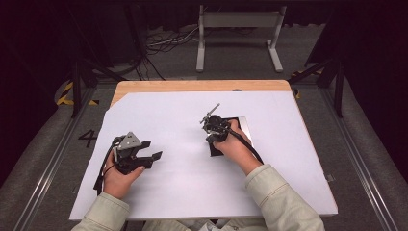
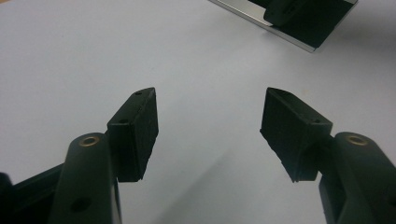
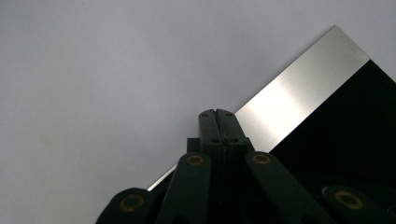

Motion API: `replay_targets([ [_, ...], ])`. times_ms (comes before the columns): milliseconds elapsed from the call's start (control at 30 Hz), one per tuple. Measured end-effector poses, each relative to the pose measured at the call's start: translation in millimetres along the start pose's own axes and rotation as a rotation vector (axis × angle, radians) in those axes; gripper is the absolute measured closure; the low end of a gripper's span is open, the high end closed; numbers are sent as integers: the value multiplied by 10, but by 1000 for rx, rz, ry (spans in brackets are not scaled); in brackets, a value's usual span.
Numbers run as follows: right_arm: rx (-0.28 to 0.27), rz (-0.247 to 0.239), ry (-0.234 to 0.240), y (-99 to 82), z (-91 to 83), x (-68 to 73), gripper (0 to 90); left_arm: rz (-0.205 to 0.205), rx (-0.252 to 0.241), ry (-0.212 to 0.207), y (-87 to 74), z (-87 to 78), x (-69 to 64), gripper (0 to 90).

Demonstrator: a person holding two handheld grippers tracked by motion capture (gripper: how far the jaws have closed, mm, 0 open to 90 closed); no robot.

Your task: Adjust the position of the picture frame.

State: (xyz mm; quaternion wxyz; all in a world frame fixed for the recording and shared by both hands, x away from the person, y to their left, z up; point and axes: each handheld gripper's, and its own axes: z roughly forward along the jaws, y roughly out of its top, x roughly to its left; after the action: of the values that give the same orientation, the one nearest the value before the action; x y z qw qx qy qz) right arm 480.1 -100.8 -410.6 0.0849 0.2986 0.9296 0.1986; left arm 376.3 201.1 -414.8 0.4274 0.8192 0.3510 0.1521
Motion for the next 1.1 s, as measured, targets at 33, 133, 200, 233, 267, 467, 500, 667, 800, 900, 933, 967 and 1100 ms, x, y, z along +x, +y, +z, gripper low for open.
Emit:
replay_targets([
  [33,8,-6,-1,-12,-10,11,900,2,0,0,-1,-4,5,371],
  [133,31,-27,3,-87,-59,64,900,0,-4,2,-6,-7,9,371],
  [200,35,-36,8,-160,-96,93,900,2,-3,3,-8,-11,11,371],
  [233,34,-40,13,-229,-128,109,900,-1,-4,4,-9,-12,10,371],
  [267,31,-40,19,-292,-156,119,900,-3,-2,5,-10,-12,9,371],
  [467,30,-37,55,-816,-404,132,900,1,8,7,-7,-2,-7,370],
  [500,36,-33,61,-871,-433,127,900,-6,9,7,-8,8,-16,369],
  [667,-26,31,34,-1030,-610,-76,900,6,19,2,10,53,-48,368],
  [800,-109,154,-83,-1008,-644,-460,900,18,21,-1,19,69,-51,366],
  [900,-142,242,-131,-1001,-596,-732,900,13,25,-4,9,68,-32,365],
  [933,-148,270,-142,-1001,-574,-796,900,11,24,-3,5,64,-24,365],
  [967,-147,289,-151,-1002,-553,-855,900,6,23,-2,-1,61,-19,365],
  [1100,-164,367,-185,-1022,-494,-1040,900,0,20,1,-16,47,-13,364],
])
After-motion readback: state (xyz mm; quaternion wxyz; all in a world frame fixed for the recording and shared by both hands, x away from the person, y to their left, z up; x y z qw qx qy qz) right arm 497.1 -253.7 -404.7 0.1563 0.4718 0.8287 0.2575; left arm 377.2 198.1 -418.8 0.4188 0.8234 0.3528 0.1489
